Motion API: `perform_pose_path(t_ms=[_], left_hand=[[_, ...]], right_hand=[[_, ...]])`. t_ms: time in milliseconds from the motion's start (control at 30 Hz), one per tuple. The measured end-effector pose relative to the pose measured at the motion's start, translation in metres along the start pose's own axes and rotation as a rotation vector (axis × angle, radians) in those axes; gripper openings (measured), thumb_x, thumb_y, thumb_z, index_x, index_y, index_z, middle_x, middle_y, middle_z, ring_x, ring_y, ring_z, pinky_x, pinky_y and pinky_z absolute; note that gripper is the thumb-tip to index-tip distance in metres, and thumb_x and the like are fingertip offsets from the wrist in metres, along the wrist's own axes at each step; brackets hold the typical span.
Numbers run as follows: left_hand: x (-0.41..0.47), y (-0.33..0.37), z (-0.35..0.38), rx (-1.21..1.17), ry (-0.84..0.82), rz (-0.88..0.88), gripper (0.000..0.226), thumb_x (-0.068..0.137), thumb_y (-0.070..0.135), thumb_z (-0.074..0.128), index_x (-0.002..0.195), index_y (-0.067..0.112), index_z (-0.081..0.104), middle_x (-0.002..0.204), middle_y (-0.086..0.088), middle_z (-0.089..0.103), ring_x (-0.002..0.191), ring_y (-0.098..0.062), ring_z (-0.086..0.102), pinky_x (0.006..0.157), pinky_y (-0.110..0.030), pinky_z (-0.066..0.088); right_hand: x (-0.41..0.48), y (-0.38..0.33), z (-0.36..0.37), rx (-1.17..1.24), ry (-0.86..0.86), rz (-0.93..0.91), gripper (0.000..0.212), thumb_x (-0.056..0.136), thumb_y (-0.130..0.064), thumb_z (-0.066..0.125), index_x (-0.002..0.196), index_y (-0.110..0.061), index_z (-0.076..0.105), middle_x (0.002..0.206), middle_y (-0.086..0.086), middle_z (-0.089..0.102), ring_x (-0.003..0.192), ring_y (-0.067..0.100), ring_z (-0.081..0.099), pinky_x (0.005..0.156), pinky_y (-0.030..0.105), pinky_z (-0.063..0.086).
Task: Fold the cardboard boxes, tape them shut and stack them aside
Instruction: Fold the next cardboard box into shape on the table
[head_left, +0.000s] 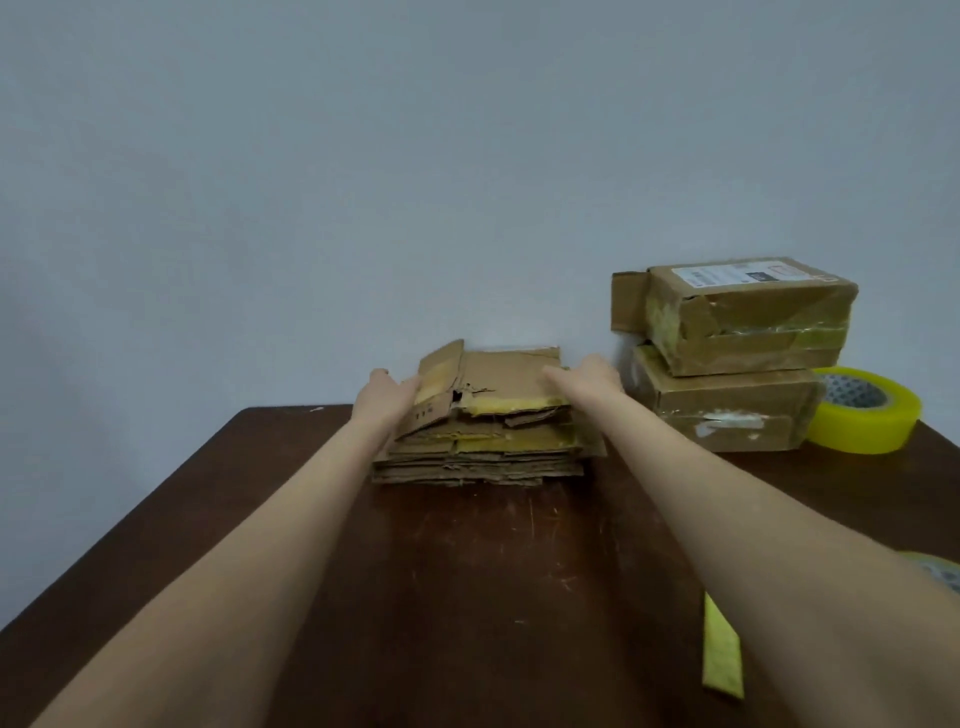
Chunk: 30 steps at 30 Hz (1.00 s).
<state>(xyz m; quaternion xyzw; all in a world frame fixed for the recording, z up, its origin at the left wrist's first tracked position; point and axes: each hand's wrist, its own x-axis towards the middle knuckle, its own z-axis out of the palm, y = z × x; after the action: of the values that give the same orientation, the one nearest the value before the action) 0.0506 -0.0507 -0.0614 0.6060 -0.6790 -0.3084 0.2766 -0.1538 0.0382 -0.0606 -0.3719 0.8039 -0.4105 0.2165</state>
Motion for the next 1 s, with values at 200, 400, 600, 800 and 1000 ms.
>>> perform_pose_path(t_ms=[200, 400, 600, 800, 1000], left_hand=[[-0.001, -0.006, 0.014, -0.068, -0.143, 0.058, 0.062, 0.096, 0.057, 0.032, 0.128, 0.009, 0.053, 0.126, -0.009, 0.055, 0.118, -0.026, 0.049, 0.103, -0.038, 0.035], [-0.015, -0.002, -0.017, -0.360, -0.076, 0.054, 0.081, 0.083, 0.068, 0.045, 0.143, 0.014, 0.035, 0.144, -0.011, 0.044, 0.126, -0.030, 0.047, 0.105, -0.049, 0.038], [-0.041, 0.012, -0.045, -0.396, -0.037, 0.206, 0.083, 0.089, 0.047, 0.059, 0.151, 0.012, 0.016, 0.150, -0.012, 0.036, 0.132, -0.026, 0.042, 0.105, -0.038, 0.035], [-0.066, 0.025, -0.049, -0.489, 0.014, 0.321, 0.068, 0.087, 0.038, 0.064, 0.142, 0.012, 0.034, 0.133, -0.005, 0.052, 0.100, -0.008, 0.056, 0.076, -0.015, 0.045], [-0.084, 0.022, -0.050, -0.592, 0.040, 0.267, 0.086, 0.078, 0.044, 0.073, 0.145, 0.019, 0.026, 0.136, -0.001, 0.048, 0.111, -0.018, 0.054, 0.085, -0.032, 0.051]], right_hand=[[0.011, -0.007, 0.017, 0.430, -0.032, 0.124, 0.022, 0.088, -0.013, 0.058, 0.070, -0.012, 0.045, 0.075, 0.006, 0.048, 0.066, 0.018, 0.050, 0.051, 0.026, 0.045], [-0.004, -0.011, 0.009, 0.747, -0.070, 0.144, 0.030, 0.090, -0.006, 0.061, 0.120, -0.005, 0.059, 0.104, 0.009, 0.064, 0.096, 0.024, 0.061, 0.086, 0.041, 0.055], [-0.042, -0.019, -0.005, 0.928, -0.058, 0.111, 0.038, 0.096, -0.008, 0.051, 0.133, -0.015, 0.052, 0.118, 0.005, 0.063, 0.106, 0.023, 0.061, 0.095, 0.047, 0.051], [-0.062, -0.018, -0.016, 1.007, -0.033, 0.049, 0.027, 0.099, -0.012, 0.048, 0.123, -0.022, 0.052, 0.105, -0.002, 0.064, 0.088, 0.015, 0.061, 0.073, 0.038, 0.054], [-0.081, -0.004, -0.019, 0.873, -0.116, -0.029, 0.022, 0.097, -0.011, 0.051, 0.118, -0.016, 0.055, 0.115, 0.009, 0.066, 0.098, 0.023, 0.064, 0.090, 0.045, 0.053]])
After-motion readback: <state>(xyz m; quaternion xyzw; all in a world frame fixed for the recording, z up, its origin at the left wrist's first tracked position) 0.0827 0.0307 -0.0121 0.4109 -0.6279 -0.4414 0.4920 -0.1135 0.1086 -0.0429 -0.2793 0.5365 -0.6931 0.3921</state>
